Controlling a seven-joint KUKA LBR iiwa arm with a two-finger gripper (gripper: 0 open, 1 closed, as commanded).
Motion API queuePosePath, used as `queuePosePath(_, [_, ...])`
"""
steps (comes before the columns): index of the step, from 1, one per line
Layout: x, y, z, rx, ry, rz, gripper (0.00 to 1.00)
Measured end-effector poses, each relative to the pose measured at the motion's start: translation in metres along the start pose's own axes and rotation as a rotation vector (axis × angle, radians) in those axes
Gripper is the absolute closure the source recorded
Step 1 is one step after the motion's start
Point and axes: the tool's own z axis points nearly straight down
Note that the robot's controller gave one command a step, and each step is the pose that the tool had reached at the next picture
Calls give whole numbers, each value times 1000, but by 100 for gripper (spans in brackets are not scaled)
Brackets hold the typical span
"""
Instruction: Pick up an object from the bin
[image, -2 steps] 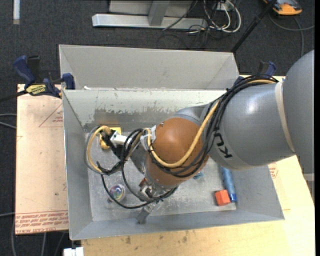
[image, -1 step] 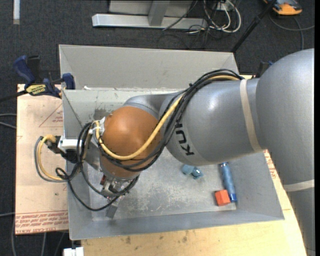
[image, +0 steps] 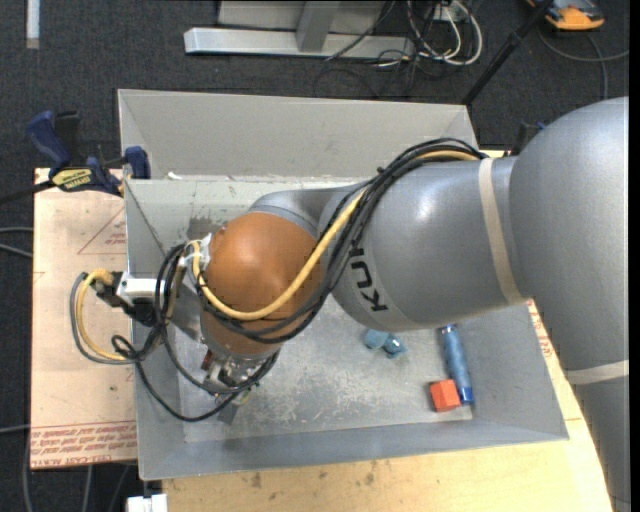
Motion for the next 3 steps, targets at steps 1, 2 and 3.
queuePosePath(1, [21, -3, -169, 7, 7, 14, 100])
queuePosePath(2, [57, 7, -173, 1, 4, -249, 100])
queuePosePath(3, [117, -7, -44, -4, -4, -114, 100])
